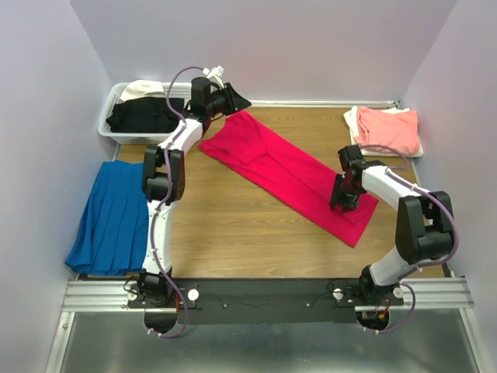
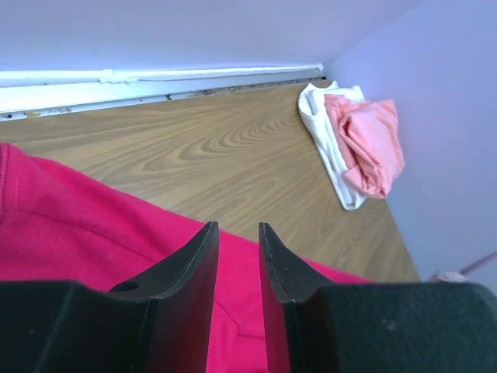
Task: Fold and stack the t-shirts
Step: Rotate the tshirt 70 degrees
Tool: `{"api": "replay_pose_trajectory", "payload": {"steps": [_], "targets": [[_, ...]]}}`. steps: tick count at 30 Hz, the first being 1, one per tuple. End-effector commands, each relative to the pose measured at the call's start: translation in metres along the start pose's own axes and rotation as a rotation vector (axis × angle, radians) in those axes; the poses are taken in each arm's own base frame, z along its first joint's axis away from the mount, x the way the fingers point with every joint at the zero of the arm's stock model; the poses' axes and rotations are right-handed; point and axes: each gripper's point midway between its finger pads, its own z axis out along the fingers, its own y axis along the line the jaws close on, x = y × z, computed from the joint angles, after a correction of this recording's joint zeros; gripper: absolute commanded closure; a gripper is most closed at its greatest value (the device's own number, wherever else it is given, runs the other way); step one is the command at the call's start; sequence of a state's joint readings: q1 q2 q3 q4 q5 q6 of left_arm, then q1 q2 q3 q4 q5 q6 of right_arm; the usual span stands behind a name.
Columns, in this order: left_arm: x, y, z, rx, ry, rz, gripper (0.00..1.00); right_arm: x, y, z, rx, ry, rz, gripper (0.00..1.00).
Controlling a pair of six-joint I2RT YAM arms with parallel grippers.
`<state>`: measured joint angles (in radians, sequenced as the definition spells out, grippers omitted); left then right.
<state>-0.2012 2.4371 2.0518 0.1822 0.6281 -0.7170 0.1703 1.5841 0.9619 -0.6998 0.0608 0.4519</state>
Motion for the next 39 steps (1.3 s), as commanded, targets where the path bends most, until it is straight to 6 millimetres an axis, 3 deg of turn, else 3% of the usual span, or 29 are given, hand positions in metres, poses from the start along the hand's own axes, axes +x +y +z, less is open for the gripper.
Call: {"api": "replay_pose_trajectory", "payload": {"steps": [1, 3, 9, 19, 20, 24, 28, 32, 34, 39], "targets": [[-0.047, -0.074, -0.041, 0.092, -0.069, 0.077, 0.64, 0.029, -0.012, 0.022, 0.066, 0.098, -0.001, 0.53], [-0.050, -0.089, -0.054, 0.086, -0.063, 0.071, 0.64, 0.036, -0.011, 0.025, 0.067, 0.116, 0.006, 0.53], [-0.037, -0.105, -0.083, 0.016, 0.025, -0.015, 0.64, 0.066, -0.006, 0.030, 0.077, 0.179, 0.021, 0.53], [-0.015, -0.117, -0.111, -0.063, 0.129, -0.114, 0.64, 0.133, 0.042, 0.018, 0.039, 0.210, -0.052, 0.53], [-0.061, -0.035, -0.124, -0.474, -0.071, 0.246, 0.63, 0.137, 0.048, 0.017, 0.039, 0.210, -0.041, 0.53], [-0.051, -0.024, -0.130, -0.540, -0.042, 0.223, 0.63, 0.158, 0.076, 0.013, 0.027, 0.206, -0.100, 0.53], [-0.037, -0.008, -0.130, -0.632, -0.009, 0.204, 0.64, 0.190, 0.111, 0.012, 0.021, 0.203, -0.227, 0.53], [-0.004, 0.008, -0.120, -0.714, 0.079, 0.198, 0.65, 0.219, 0.146, 0.020, 0.025, 0.213, -0.331, 0.53], [0.016, 0.018, -0.111, -0.747, 0.131, 0.203, 0.65, 0.231, 0.154, 0.019, 0.032, 0.207, -0.400, 0.53], [0.062, 0.016, -0.086, -0.797, 0.211, 0.256, 0.66, 0.222, 0.169, 0.006, 0.022, 0.131, -0.451, 0.53]]}}
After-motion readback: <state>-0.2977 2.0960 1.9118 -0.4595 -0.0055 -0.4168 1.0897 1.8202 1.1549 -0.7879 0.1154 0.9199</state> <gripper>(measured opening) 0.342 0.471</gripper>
